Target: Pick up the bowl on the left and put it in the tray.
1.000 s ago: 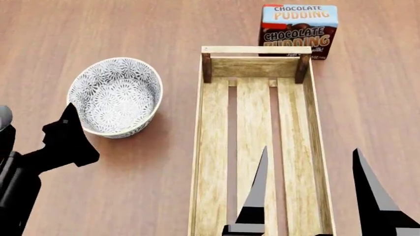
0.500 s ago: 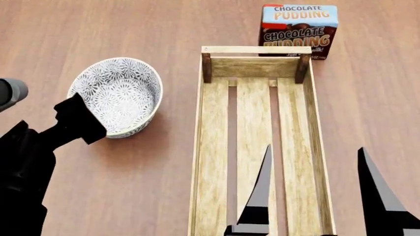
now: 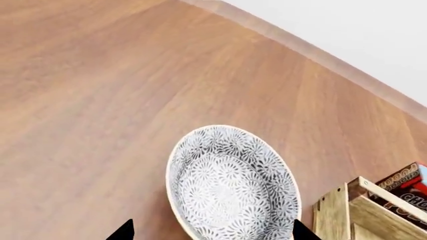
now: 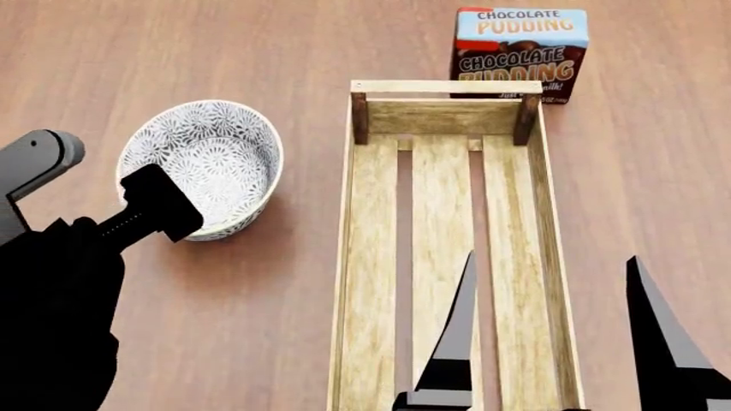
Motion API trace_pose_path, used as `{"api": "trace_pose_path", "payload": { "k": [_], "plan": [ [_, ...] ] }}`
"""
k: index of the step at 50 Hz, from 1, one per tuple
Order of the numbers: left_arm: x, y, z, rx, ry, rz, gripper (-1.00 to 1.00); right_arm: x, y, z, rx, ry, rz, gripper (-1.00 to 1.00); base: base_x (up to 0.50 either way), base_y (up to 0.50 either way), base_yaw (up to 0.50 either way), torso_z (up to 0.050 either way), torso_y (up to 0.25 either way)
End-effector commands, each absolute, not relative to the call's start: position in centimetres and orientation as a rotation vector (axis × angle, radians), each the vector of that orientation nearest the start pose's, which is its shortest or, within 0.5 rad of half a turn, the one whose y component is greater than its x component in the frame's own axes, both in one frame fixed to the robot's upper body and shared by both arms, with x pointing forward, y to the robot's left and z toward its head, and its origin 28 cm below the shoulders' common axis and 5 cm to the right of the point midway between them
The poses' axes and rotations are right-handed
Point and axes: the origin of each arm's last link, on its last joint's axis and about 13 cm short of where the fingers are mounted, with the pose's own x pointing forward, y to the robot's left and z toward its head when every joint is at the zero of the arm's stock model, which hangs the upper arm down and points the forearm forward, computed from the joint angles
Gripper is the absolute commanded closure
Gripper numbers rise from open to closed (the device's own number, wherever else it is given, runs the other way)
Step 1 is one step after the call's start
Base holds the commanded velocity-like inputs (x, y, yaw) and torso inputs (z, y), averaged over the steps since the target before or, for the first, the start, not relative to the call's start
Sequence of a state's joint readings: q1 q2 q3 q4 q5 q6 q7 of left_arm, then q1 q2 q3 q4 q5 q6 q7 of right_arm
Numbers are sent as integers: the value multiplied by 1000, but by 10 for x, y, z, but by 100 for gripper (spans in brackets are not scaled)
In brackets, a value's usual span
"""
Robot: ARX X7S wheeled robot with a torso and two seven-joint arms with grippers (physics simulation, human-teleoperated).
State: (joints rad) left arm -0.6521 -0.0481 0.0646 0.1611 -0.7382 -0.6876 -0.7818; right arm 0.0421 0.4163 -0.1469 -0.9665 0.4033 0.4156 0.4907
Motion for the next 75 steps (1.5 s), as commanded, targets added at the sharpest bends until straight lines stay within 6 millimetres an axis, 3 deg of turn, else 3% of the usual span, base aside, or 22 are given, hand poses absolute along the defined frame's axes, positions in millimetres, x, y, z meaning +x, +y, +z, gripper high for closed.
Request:
{"api": "trace_pose_path", "payload": {
  "k": [1,50,75],
  "plan": [
    [321,160,184,-547,75,190,-100,160,-102,180,68,-488,6,-100,0,0,0,0,0],
    [371,159,144,-574,187,236,-100,161,-104,178,74,-484,4,-100,0,0,0,0,0],
    [387,165,139,-581,206,253,-100,162,-104,175,73,-474,4,-100,0,0,0,0,0]
  ]
}}
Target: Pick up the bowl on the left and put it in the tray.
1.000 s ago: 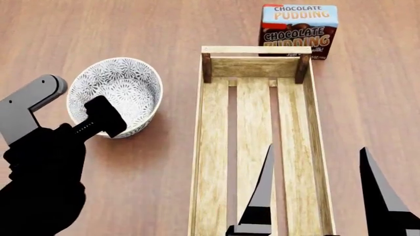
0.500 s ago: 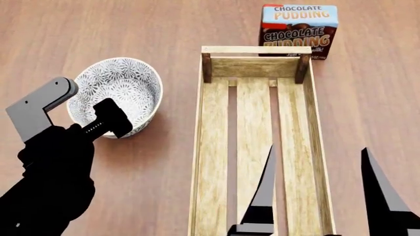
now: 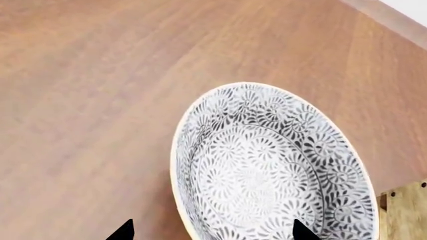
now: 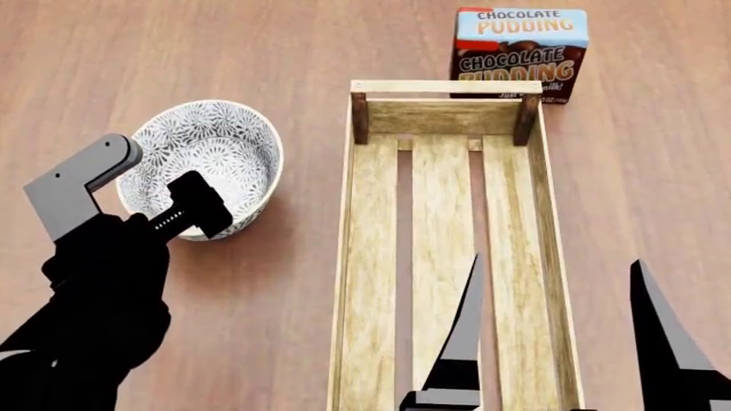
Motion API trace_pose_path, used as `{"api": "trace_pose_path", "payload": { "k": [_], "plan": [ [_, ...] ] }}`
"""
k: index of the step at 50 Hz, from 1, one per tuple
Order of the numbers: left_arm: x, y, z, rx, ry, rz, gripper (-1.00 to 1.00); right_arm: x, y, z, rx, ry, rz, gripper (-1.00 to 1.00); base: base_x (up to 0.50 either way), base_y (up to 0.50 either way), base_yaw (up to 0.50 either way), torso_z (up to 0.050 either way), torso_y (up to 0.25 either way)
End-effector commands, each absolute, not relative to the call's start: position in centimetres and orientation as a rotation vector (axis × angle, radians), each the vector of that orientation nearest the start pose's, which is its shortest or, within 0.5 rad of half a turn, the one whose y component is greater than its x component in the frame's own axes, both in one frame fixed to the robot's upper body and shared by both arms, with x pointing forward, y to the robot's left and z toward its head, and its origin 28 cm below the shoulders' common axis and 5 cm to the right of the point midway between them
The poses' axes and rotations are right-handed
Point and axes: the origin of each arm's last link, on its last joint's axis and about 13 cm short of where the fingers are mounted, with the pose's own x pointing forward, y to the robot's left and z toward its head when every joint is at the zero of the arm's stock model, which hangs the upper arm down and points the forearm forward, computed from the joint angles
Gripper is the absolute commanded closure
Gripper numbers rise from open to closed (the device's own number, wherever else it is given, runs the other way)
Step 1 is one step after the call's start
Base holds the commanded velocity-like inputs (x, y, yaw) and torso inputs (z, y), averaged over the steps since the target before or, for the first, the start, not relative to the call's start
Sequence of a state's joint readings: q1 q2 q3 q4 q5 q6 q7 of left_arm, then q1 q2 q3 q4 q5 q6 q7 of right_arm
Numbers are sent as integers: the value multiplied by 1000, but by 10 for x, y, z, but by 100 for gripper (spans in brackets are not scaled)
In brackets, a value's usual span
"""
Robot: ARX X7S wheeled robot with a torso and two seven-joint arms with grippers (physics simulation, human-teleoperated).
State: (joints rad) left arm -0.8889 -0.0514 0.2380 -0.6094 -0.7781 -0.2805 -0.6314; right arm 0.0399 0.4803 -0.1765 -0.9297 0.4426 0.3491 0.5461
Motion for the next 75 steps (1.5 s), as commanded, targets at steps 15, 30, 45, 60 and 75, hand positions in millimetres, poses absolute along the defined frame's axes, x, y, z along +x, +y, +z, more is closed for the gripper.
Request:
{"api": "trace_pose_path", "payload": {
  "k": [15,30,45,60,75],
  "plan": [
    [398,165,132,-580,236,260,-100,163,-104,174,75,-472,6,-100,0,0,0,0,0],
    [403,167,129,-586,255,267,-100,164,-104,173,77,-467,9,-100,0,0,0,0,0],
    [403,167,128,-605,264,284,100,164,-104,172,80,-466,11,-100,0,0,0,0,0],
    [400,169,123,-631,279,303,100,165,-103,172,80,-464,18,-100,0,0,0,0,0],
    [397,170,132,-697,279,304,100,164,-103,173,80,-466,23,-100,0,0,0,0,0]
  ]
}}
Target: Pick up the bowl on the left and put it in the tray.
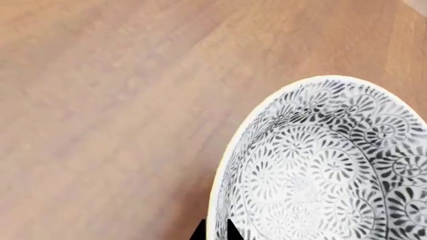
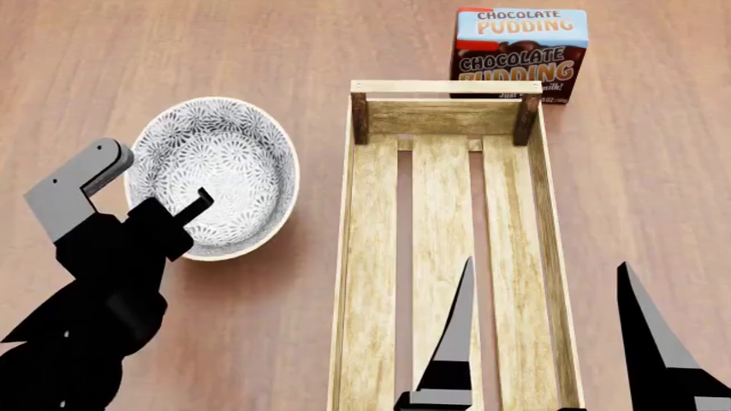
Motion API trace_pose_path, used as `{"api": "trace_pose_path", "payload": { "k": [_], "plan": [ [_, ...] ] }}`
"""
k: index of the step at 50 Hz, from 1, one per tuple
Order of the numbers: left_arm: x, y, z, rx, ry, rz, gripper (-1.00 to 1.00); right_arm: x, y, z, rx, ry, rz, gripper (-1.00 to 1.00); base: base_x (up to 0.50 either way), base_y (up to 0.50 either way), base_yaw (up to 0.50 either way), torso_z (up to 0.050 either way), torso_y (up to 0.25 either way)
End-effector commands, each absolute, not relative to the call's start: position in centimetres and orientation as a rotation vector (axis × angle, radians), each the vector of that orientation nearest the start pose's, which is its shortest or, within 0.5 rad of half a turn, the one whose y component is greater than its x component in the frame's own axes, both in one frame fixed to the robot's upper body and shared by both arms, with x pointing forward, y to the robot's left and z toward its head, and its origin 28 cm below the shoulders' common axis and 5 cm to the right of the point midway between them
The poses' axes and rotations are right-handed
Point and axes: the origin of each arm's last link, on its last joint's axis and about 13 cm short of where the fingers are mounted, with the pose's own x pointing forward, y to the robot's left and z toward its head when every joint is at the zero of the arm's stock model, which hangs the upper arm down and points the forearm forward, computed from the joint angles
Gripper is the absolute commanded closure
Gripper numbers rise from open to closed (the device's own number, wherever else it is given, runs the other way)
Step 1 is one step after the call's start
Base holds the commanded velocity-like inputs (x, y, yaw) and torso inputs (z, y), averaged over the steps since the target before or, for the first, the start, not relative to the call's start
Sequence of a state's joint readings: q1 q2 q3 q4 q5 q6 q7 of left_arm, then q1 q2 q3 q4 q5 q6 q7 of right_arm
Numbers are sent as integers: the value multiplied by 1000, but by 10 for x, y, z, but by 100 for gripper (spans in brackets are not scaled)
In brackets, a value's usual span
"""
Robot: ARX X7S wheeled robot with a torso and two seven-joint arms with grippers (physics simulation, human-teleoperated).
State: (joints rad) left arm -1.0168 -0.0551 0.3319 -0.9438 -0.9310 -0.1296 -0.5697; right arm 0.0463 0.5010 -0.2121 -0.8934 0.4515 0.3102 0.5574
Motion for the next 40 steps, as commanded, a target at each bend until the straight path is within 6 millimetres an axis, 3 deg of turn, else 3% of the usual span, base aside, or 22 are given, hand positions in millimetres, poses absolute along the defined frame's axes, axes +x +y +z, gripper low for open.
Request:
{"api": "trace_pose_path", "payload": {
  "k": [1,30,40],
  "plan": [
    [397,170,134,-705,278,301,100,164,-103,173,80,-466,23,-100,0,0,0,0,0],
    [377,165,207,-894,178,183,100,163,-103,175,80,-469,28,-100,0,0,0,0,0],
    [370,164,224,-916,143,151,100,162,-102,176,77,-468,30,-100,0,0,0,0,0]
  ]
}}
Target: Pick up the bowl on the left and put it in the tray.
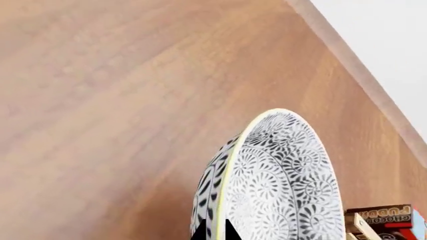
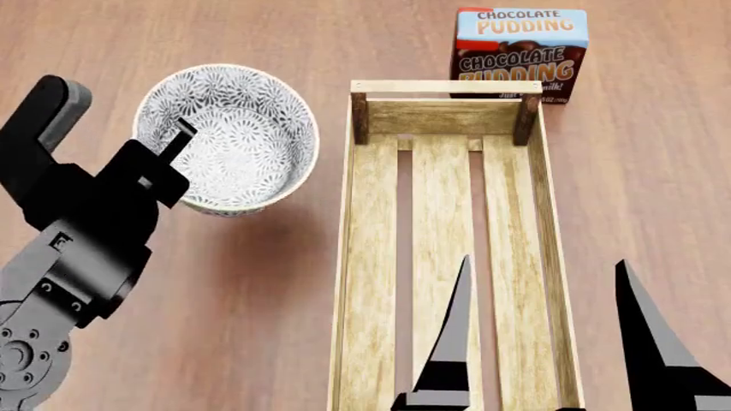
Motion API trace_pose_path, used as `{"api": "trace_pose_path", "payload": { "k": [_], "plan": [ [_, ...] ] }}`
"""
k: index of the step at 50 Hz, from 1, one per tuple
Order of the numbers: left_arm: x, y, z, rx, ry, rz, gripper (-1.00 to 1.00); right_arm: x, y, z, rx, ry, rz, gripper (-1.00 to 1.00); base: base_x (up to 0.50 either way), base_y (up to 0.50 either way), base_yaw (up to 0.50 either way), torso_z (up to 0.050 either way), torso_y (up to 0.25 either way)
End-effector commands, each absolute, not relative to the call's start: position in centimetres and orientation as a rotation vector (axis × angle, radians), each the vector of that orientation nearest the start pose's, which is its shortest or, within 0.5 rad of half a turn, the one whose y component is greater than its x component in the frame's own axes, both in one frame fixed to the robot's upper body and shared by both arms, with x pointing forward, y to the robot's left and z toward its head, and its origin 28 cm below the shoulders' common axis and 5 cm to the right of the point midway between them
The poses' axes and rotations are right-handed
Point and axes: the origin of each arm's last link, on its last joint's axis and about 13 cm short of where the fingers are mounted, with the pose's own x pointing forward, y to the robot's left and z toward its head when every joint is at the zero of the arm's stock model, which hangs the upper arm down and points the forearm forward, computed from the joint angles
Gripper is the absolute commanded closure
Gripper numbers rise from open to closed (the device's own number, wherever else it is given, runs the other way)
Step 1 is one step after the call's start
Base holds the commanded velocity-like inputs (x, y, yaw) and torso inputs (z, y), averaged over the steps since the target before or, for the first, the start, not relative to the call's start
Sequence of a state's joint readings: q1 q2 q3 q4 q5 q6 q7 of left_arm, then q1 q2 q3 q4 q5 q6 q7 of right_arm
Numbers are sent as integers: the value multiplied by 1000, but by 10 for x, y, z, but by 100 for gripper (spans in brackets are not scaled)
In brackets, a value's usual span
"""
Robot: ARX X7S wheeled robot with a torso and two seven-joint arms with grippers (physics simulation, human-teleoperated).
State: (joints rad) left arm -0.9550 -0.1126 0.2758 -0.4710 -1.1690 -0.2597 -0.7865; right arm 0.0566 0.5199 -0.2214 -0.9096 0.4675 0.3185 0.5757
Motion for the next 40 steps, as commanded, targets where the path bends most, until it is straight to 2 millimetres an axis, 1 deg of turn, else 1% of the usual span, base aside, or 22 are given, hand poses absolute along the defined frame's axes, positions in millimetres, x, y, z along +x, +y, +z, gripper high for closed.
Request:
{"api": "trace_pose_path", "payload": {
  "k": [1,11,20,31,40],
  "plan": [
    [369,164,225,-918,142,149,100,162,-102,176,76,-468,30,-100,0,0,0,0,0],
    [361,161,237,-930,113,109,100,162,-102,177,80,-477,30,-100,0,0,0,0,0],
    [356,156,238,-928,119,90,100,161,-103,178,82,-488,27,-100,0,0,0,0,0],
    [347,139,233,-928,152,27,100,159,-103,180,81,-492,26,-100,0,0,0,0,0],
    [340,131,236,-945,161,-6,100,158,-103,181,81,-496,27,-100,0,0,0,0,0]
  ]
}}
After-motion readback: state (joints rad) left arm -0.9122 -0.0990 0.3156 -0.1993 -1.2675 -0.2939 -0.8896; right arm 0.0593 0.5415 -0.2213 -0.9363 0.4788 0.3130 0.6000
